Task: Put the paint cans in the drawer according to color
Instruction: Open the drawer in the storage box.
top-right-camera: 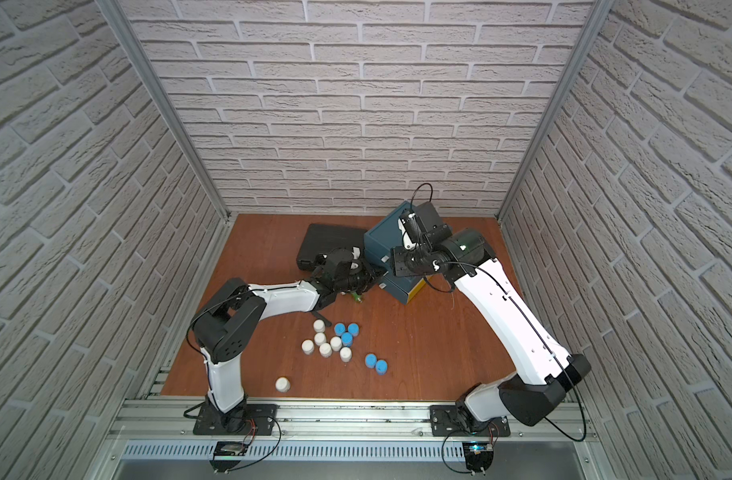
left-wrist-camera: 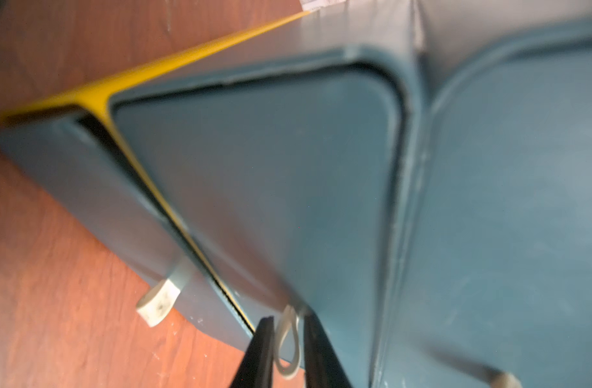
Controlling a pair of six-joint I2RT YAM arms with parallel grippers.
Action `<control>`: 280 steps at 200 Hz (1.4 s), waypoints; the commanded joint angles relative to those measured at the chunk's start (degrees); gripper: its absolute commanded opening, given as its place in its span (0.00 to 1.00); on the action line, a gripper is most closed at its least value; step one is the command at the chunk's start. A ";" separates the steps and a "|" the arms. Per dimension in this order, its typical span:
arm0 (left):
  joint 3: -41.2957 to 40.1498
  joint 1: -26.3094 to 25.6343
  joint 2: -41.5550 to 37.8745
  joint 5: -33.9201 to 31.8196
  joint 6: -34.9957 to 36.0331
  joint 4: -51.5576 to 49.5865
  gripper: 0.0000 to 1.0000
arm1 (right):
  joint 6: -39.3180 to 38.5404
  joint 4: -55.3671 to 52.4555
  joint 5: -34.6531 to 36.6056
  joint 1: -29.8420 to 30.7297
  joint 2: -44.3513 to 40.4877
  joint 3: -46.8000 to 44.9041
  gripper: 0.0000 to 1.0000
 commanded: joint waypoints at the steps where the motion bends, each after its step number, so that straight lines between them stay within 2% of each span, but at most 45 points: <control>1: 0.61 -0.37 0.09 -0.34 0.82 1.81 0.00 | -0.69 -0.06 0.28 -0.32 -0.78 1.17 0.53; 33: -4.87 -0.37 -4.22 -0.30 1.71 -0.26 0.00 | -0.71 0.27 0.21 -0.48 -0.92 0.78 0.53; 69: -14.90 -0.58 -13.25 0.19 2.90 -4.18 0.00 | -0.65 1.02 -0.51 -0.57 -0.74 0.64 0.53; 95: -19.29 -0.68 -19.69 0.60 4.60 -9.04 0.00 | -0.66 1.28 -0.93 -0.52 -0.49 0.52 0.53; 177: -19.54 -2.04 -25.26 0.02 8.12 -17.05 0.00 | -0.56 1.79 -1.97 -0.49 -0.78 -0.14 0.52; 216: -19.24 -2.04 -25.14 -0.80 8.86 -18.98 0.00 | -0.47 1.84 -2.93 -0.46 -1.03 -1.37 0.53; 236: -18.18 -2.17 -25.55 -1.80 9.61 -21.27 0.15 | -0.65 1.48 -3.22 -0.40 -1.05 -1.61 0.54; 250: -17.60 -2.36 -26.45 -2.63 10.32 -23.79 0.37 | -0.80 1.29 -3.22 -0.35 -1.16 -1.71 0.55; 262: -17.04 -2.46 -27.47 -3.37 10.98 -26.46 0.49 | -0.80 1.21 -3.22 -0.31 -1.15 -1.70 0.55; 271: -16.45 -2.65 -28.38 -4.14 11.83 -28.97 0.55 | -0.90 1.11 -3.22 -0.31 -1.29 -1.72 0.55; 280: -15.88 -2.81 -29.60 -5.09 12.67 -31.78 0.57 | -0.95 1.12 -3.12 -0.31 -1.28 -1.74 0.56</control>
